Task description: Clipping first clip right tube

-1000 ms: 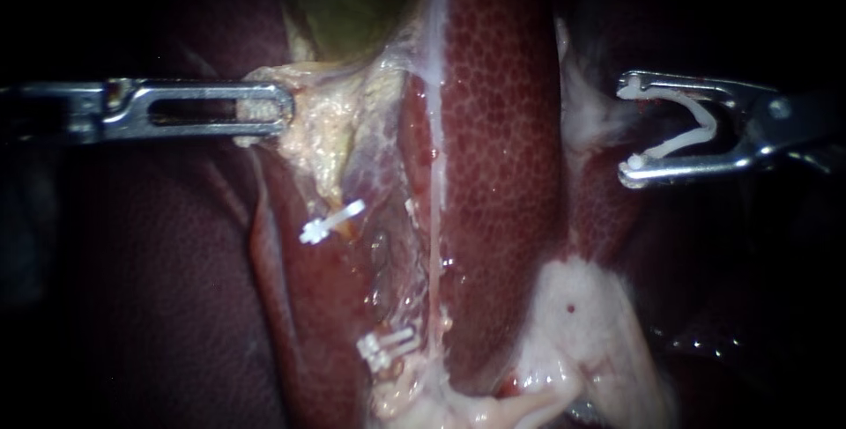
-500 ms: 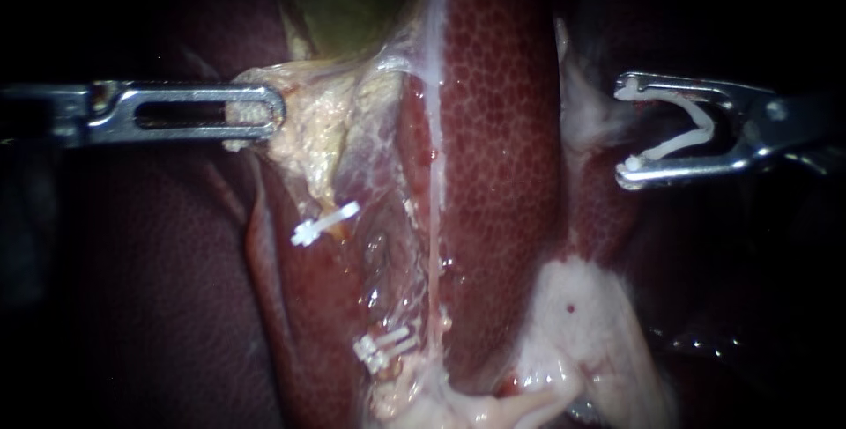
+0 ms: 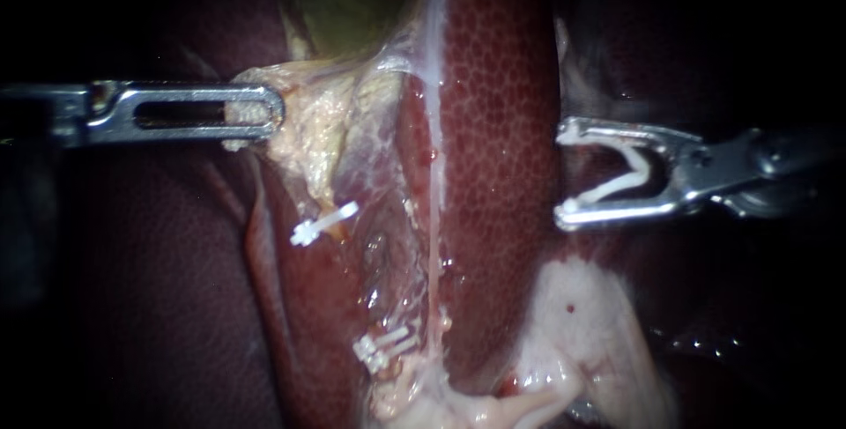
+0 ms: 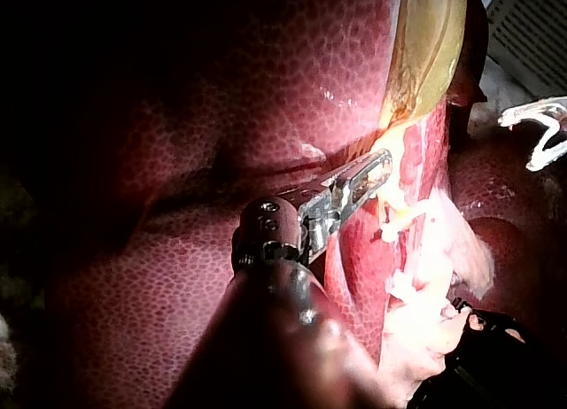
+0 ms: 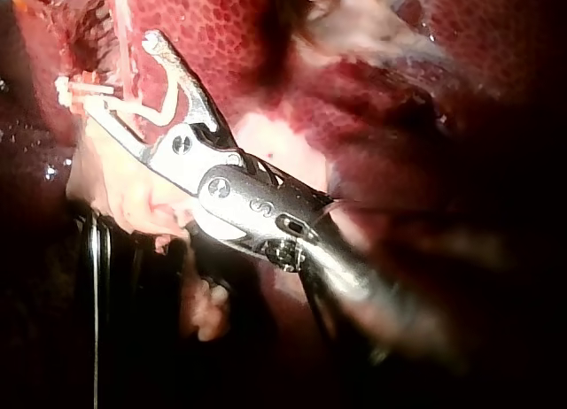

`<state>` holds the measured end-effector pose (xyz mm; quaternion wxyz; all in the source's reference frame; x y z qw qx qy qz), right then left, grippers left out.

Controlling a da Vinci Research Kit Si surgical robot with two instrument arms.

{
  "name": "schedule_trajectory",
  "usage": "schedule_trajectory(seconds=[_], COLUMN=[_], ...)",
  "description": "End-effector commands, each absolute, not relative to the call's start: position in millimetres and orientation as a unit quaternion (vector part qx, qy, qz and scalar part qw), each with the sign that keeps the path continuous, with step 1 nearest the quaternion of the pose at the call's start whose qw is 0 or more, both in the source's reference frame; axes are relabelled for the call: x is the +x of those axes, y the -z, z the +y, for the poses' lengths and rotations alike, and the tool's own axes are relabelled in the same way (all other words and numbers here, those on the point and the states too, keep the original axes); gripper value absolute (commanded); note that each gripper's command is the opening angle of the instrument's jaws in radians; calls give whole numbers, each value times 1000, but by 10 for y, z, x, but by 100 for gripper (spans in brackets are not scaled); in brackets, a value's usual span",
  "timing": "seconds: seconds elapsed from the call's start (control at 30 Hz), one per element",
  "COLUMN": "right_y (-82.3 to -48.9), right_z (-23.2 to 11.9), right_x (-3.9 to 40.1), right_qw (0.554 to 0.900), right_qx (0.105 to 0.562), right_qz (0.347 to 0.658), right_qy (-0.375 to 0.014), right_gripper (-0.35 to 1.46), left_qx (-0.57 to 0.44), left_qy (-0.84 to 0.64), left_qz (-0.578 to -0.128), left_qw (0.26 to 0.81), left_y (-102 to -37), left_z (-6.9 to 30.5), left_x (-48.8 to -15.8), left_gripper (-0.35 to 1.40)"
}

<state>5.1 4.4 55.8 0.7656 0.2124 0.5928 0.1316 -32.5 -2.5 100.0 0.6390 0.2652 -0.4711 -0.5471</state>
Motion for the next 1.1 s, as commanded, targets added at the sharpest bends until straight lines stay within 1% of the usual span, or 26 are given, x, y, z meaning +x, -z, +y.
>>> schedule_trajectory(seconds=[0.03,0.3,0.5,0.87,1.1], right_y=[-563,-607,-638,-682,-702], right_z=[39,-2,-24,-38,-43], right_x=[55,91,107,113,123], right_qw=[766,768,771,780,776], right_qx=[218,250,271,294,307], right_qz=[590,577,563,536,534], right_qy=[-132,-123,-126,-135,-140], right_gripper=[60,60,60,60,60], left_qx=[265,264,264,264,264], left_qy=[547,548,548,548,548], left_qz=[-471,-471,-471,-471,-471], left_qw=[639,639,639,639,639], left_y=[-1000,-1000,-1000,-999,-999], left_z=[-25,-25,-25,-26,-26], left_x=[-325,-324,-323,-323,-323], left_gripper=[-35,-35,-35,-35,-35])
